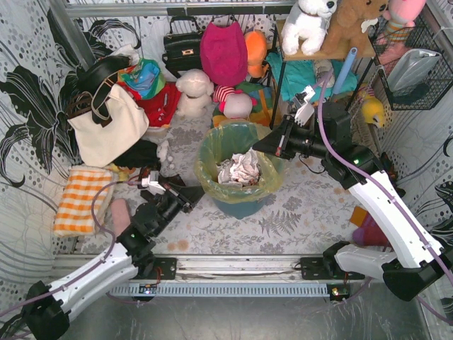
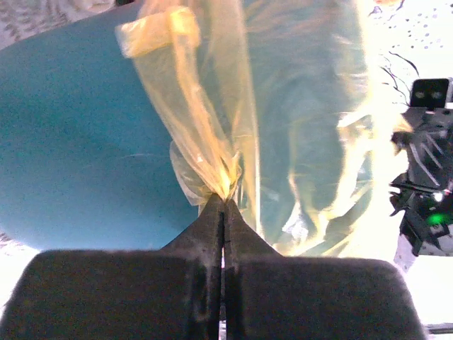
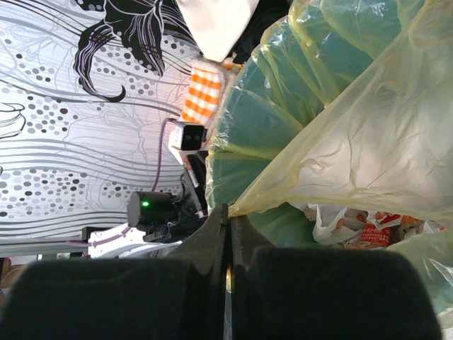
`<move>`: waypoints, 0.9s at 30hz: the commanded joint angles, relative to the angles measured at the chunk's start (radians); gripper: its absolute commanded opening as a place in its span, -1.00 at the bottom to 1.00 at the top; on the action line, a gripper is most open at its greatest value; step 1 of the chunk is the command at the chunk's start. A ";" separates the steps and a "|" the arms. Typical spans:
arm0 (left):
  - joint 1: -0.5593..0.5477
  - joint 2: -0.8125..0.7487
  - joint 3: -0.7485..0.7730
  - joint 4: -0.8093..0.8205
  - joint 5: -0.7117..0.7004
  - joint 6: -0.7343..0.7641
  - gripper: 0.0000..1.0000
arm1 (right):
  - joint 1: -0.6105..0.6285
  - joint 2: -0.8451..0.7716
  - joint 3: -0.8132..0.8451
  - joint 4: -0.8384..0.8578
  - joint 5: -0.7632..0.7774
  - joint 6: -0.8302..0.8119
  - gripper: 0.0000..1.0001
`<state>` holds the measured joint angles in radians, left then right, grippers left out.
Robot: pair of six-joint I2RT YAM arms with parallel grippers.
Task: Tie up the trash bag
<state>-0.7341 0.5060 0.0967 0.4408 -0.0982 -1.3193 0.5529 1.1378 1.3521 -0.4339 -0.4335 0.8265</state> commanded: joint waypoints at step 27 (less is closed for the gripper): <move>-0.010 0.001 0.554 -0.378 0.078 0.382 -1.00 | -0.004 -0.018 0.027 0.036 0.017 0.018 -1.00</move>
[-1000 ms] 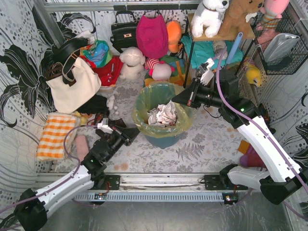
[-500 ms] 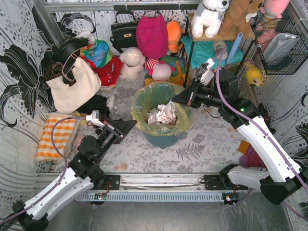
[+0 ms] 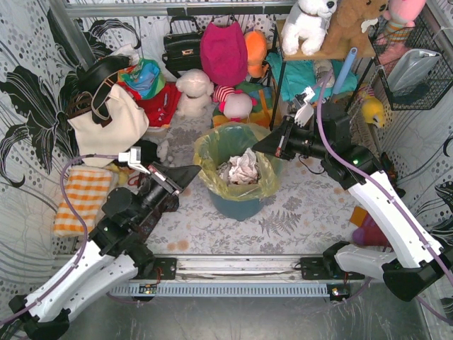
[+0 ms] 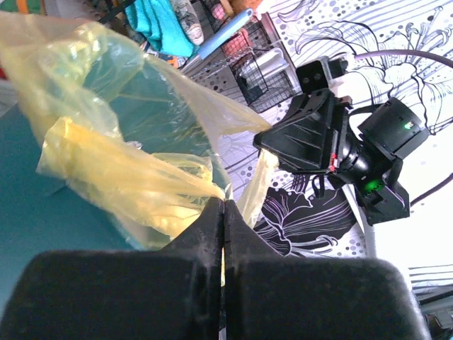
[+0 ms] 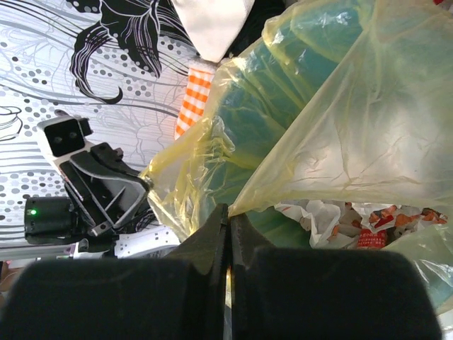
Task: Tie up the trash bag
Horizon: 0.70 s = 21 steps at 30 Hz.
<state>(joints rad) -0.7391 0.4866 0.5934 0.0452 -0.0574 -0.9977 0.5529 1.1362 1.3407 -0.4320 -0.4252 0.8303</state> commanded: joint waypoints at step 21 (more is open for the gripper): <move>-0.005 0.238 0.394 -0.049 0.162 0.289 -1.00 | -0.003 -0.022 0.174 0.252 0.092 0.009 -1.00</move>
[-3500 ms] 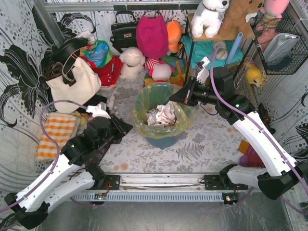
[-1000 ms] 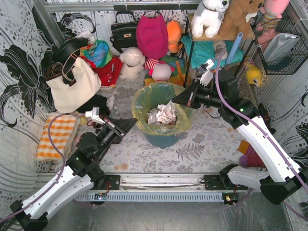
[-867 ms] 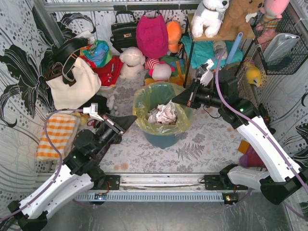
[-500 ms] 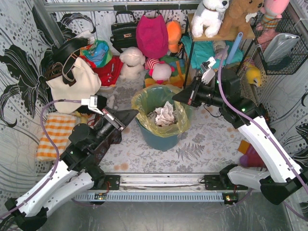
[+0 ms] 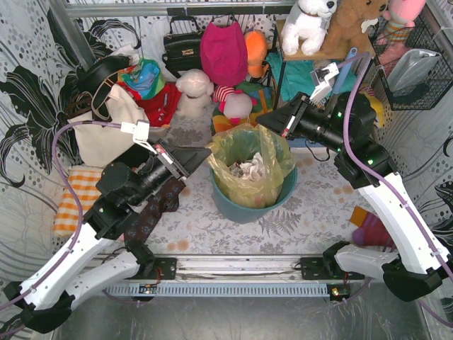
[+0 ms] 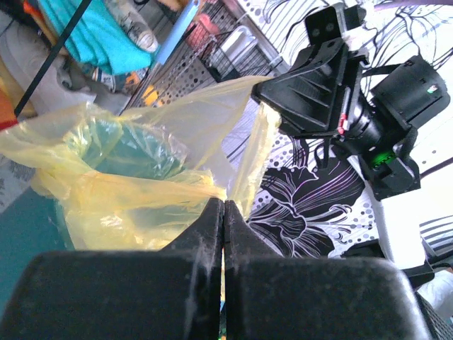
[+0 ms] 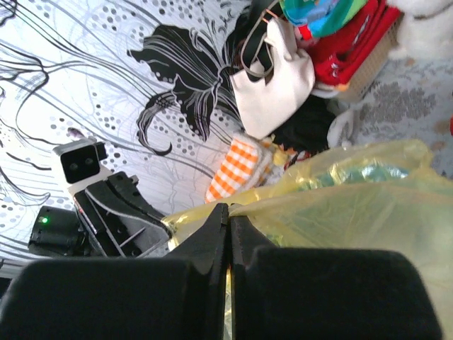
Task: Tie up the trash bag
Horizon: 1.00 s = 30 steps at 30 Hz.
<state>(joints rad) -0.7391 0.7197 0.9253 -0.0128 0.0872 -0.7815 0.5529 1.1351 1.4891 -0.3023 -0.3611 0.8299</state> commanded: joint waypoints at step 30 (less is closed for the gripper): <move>-0.003 0.091 0.208 -0.052 -0.358 0.293 -1.00 | -0.004 0.054 0.023 0.313 -0.051 -0.099 -1.00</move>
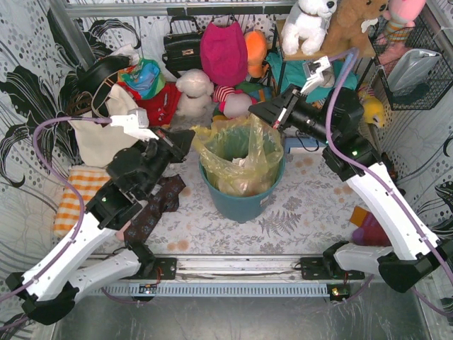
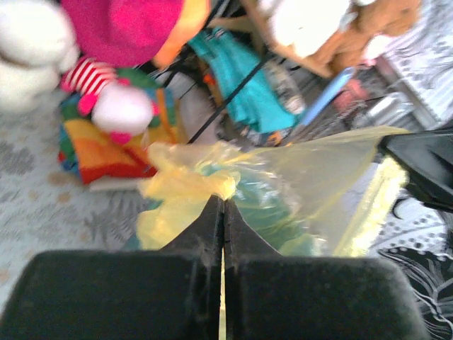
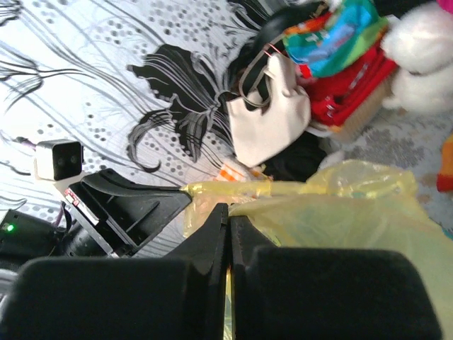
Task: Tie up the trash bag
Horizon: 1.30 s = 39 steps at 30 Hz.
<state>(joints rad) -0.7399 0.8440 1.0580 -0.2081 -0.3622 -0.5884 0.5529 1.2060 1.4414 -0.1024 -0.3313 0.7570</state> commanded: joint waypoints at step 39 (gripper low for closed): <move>-0.002 0.408 0.860 -0.980 0.230 0.141 0.80 | -0.004 -0.264 -0.065 -0.130 -0.055 -0.066 -1.00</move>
<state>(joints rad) -0.7395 1.2469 1.8748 -1.0130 -0.1749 -0.4892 0.5529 0.9577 1.3350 -0.2241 -0.3965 0.7132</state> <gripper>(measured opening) 0.900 0.003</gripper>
